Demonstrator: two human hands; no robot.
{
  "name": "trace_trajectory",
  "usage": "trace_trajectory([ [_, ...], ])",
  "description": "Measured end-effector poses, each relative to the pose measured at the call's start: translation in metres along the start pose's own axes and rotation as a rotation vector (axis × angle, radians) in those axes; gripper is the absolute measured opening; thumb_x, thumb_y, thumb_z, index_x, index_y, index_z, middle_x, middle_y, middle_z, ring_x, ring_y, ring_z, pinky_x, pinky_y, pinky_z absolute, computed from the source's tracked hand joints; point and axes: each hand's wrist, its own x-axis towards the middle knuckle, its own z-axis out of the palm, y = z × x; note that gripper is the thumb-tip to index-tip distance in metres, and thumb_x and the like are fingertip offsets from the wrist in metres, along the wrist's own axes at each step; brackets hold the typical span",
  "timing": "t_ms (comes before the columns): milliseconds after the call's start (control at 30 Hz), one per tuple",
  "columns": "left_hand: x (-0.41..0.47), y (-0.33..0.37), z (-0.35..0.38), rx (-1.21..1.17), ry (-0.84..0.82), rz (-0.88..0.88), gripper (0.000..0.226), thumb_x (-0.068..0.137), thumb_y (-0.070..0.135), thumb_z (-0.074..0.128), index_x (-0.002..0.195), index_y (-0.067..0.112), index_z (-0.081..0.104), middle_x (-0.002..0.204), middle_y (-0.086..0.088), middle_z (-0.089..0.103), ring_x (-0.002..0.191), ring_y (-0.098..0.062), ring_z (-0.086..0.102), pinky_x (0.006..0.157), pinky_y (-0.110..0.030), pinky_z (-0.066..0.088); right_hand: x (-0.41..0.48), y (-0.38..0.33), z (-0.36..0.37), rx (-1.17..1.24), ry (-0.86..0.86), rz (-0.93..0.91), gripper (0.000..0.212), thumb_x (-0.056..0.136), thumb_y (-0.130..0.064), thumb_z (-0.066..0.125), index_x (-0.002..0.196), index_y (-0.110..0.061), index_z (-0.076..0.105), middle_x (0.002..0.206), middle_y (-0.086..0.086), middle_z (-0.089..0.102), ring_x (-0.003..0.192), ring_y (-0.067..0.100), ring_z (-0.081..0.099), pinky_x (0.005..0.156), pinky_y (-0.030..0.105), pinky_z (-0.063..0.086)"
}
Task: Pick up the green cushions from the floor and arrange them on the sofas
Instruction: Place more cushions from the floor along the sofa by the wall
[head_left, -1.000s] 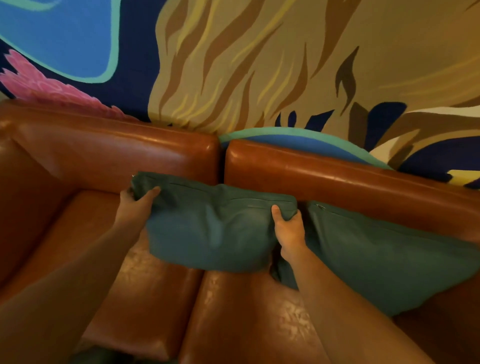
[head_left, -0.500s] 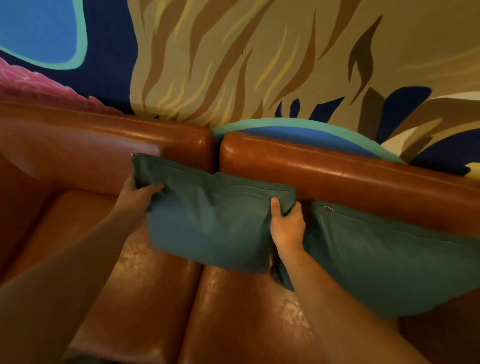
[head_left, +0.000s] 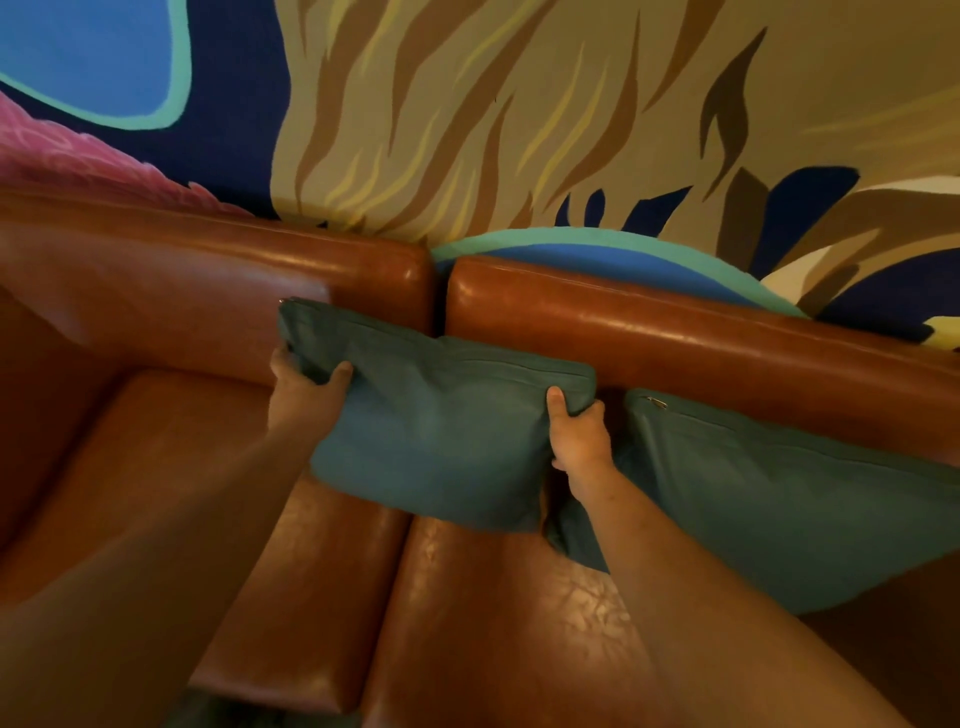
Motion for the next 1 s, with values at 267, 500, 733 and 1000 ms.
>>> trace_trajectory([
  [267, -0.061, -0.017, -0.043, 0.121, -0.12, 0.204, 0.094, 0.09, 0.048, 0.077, 0.163, 0.015, 0.028, 0.156, -0.021, 0.047, 0.144, -0.039, 0.045, 0.117, -0.05, 0.04, -0.073, 0.005, 0.005, -0.02, 0.046, -0.115, 0.089, 0.106, -0.039, 0.066, 0.173, -0.013, 0.012, 0.162, 0.016, 0.049, 0.146, 0.038, 0.051, 0.118, 0.044, 0.045],
  [500, -0.144, -0.057, -0.097, 0.135, -0.132, 0.32, 0.089, 0.096, 0.036, 0.074, 0.167, 0.017, 0.022, 0.158, -0.022, 0.04, 0.147, -0.037, 0.039, 0.119, -0.042, 0.033, -0.17, 0.032, 0.003, -0.037, 0.071, -0.232, 0.088, 0.106, -0.029, 0.067, 0.173, -0.012, 0.013, 0.167, 0.018, 0.041, 0.148, 0.039, 0.048, 0.118, 0.045, 0.044],
  [733, -0.242, -0.122, -0.182, 0.206, -0.129, 0.4, 0.088, 0.095, 0.045, 0.073, 0.166, 0.022, 0.027, 0.156, -0.026, 0.037, 0.144, -0.043, 0.043, 0.12, -0.047, 0.036, -0.307, 0.089, -0.003, -0.054, 0.069, -0.354, 0.083, 0.108, -0.032, 0.066, 0.172, -0.013, 0.018, 0.171, 0.016, 0.035, 0.153, 0.034, 0.043, 0.12, 0.042, 0.04],
  [1000, -0.34, -0.169, -0.255, 0.23, -0.094, 0.453, 0.089, 0.094, 0.048, 0.074, 0.166, 0.02, 0.028, 0.153, -0.026, 0.037, 0.14, -0.046, 0.045, 0.118, -0.047, 0.037, -0.436, 0.132, -0.023, -0.108, 0.048, -0.475, 0.077, 0.108, -0.037, 0.064, 0.171, -0.015, 0.026, 0.17, 0.015, 0.035, 0.153, 0.034, 0.042, 0.121, 0.042, 0.038],
])
